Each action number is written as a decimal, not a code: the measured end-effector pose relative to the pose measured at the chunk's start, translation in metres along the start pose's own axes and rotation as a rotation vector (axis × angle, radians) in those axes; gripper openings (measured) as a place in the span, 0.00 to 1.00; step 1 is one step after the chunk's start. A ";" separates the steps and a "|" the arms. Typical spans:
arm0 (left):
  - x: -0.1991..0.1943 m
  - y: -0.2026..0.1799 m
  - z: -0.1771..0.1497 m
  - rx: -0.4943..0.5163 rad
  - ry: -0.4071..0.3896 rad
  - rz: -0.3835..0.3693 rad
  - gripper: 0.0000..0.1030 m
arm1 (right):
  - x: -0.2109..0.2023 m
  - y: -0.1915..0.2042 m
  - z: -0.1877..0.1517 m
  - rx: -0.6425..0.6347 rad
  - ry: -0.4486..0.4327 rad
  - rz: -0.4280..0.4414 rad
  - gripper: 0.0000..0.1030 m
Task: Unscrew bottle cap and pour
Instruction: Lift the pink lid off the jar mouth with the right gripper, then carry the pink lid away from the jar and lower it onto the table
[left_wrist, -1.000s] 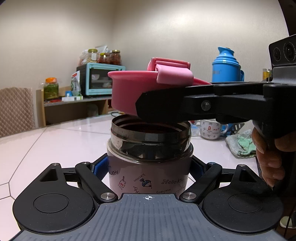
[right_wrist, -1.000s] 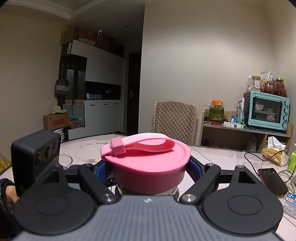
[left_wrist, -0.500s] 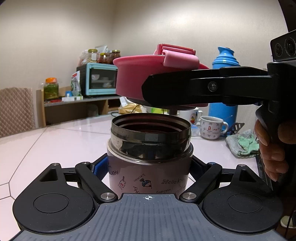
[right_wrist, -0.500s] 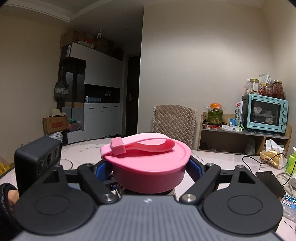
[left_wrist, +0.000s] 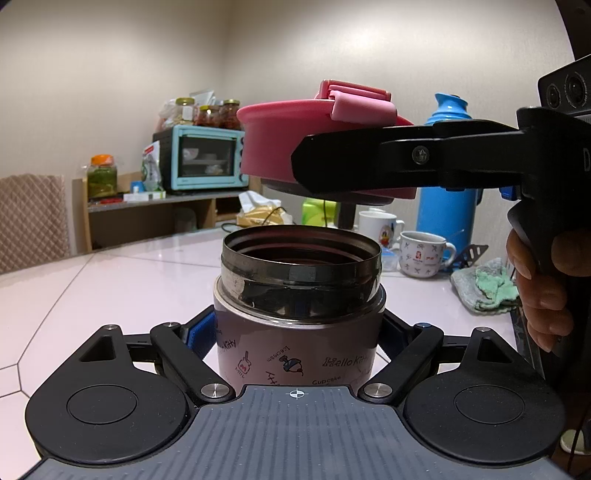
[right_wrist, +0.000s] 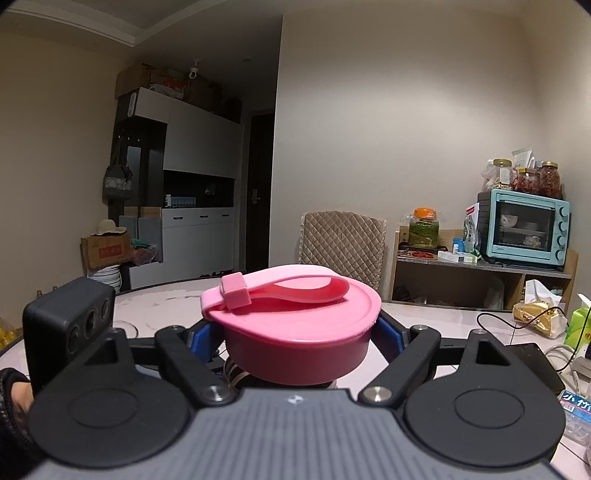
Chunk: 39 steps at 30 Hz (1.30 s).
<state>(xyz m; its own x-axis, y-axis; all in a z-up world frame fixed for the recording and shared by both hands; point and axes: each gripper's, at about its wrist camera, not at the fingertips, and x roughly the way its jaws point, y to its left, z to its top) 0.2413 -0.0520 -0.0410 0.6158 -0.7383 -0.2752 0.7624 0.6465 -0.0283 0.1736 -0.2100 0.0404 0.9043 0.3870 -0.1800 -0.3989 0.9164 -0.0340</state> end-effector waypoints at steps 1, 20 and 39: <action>0.000 0.000 0.000 0.000 0.000 0.000 0.87 | 0.000 0.000 0.000 0.000 -0.001 -0.002 0.82; 0.001 -0.001 0.000 0.001 0.000 0.002 0.87 | -0.003 -0.019 -0.004 0.036 -0.004 -0.059 0.82; 0.000 0.000 0.000 0.002 0.000 0.003 0.87 | -0.008 -0.038 -0.008 0.060 0.003 -0.102 0.82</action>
<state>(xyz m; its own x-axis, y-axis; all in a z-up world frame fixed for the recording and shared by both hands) 0.2410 -0.0517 -0.0410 0.6184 -0.7360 -0.2754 0.7606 0.6487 -0.0258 0.1803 -0.2485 0.0356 0.9393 0.2912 -0.1813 -0.2948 0.9555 0.0071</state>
